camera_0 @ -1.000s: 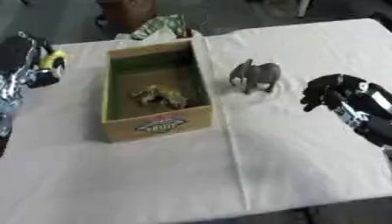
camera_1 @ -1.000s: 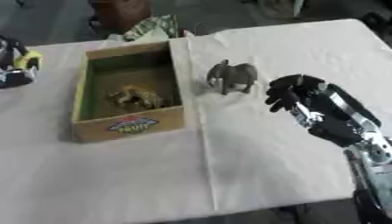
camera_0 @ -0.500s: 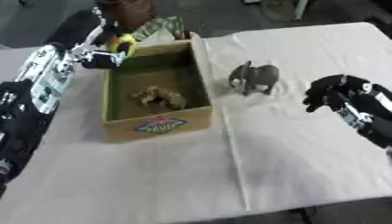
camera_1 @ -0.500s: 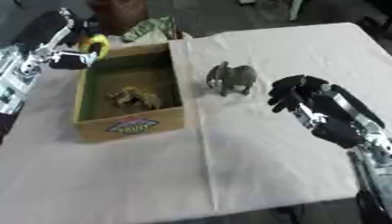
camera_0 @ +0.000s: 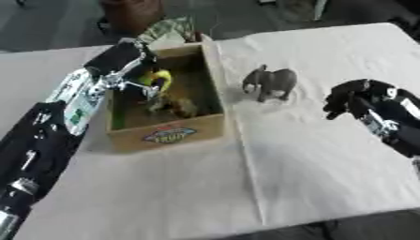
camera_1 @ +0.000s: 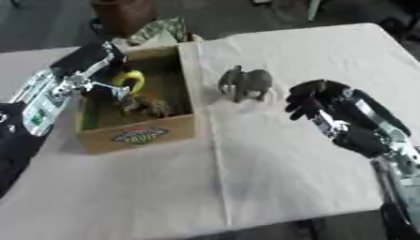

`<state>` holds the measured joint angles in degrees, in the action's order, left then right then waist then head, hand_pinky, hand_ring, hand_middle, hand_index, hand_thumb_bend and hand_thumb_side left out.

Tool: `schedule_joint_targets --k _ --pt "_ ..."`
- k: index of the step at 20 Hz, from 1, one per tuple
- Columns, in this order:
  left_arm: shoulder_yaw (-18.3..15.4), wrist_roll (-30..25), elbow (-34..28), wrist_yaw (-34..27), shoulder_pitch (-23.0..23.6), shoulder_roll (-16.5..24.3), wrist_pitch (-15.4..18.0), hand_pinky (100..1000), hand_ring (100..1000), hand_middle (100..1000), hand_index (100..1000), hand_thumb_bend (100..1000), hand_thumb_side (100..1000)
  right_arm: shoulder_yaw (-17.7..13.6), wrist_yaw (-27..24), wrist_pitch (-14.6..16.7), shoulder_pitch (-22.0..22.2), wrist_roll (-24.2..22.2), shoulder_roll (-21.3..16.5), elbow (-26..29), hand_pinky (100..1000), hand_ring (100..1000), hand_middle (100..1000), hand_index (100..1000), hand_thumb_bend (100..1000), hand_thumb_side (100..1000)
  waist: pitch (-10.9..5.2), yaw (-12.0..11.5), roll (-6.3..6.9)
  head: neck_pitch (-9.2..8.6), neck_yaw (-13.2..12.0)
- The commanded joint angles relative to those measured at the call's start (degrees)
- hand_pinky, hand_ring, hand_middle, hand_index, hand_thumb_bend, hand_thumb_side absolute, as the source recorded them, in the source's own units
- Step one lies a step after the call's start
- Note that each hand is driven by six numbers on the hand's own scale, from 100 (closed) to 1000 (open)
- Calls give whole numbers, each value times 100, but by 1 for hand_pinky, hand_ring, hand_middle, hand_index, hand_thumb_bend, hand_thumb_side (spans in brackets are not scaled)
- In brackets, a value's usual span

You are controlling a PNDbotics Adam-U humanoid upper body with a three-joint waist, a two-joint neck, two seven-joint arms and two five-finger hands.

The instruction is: Pick up objects on the table and place them in the box.

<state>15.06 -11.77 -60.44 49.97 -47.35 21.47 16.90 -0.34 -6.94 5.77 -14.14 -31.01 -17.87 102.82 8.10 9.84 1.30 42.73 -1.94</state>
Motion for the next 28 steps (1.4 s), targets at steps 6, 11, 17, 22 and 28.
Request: schedule_joint_targets --k 6,11,17,22,28 --pt "-196 -621 -471 -721 161 286 -110 658 650 660 795 412 707 -54 -19 1 -58 3 -47 35 616 667 651 767 100 497 -95 -60 -13 -22 36" --pt "-446 -300 -1276 -1646 502 583 -490 662 670 684 795 326 916 -81 4 18 -68 28 -96 12 617 667 651 769 100 492 -100 -128 -13 -22 88" --pt "-926 448 -2539 -3669 1186 933 -1009 623 634 636 755 132 953 -89 13 172 -223 99 -424 -64 618 669 653 772 100 466 -104 -280 -30 -15 168" --pt "-1300 981 -3674 -4856 1946 1094 -1287 598 601 598 738 100 870 -55 42 434 -582 211 -953 -273 624 677 661 778 100 419 -111 -481 -49 -3 254" --pt "-1637 1326 -4609 -5488 2782 987 -1511 584 583 578 729 100 821 193 203 1010 -1162 217 -1780 -780 639 703 688 797 100 349 -131 -734 -65 45 338"
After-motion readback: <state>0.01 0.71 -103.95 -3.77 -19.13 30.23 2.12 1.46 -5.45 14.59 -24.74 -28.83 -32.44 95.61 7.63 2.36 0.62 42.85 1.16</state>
